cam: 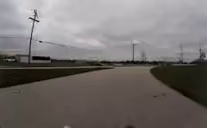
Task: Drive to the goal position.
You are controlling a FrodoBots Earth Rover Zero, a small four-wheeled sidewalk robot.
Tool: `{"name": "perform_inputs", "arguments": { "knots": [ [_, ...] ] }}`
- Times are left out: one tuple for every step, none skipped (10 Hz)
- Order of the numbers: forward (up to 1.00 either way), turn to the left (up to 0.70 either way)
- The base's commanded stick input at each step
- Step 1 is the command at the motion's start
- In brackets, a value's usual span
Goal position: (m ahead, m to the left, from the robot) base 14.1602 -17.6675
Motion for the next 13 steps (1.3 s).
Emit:
{"name": "perform_inputs", "arguments": {
  "knots": [
    [1.00, 0.00],
    [1.00, 0.00],
    [1.00, 0.00],
    [1.00, 0.00],
    [1.00, 0.00],
    [1.00, 0.00],
    [1.00, 0.00],
    [1.00, 0.00],
    [1.00, 0.00],
    [1.00, 0.00],
    [1.00, 0.00],
    [1.00, 0.00],
    [1.00, 0.00]
  ]
}}
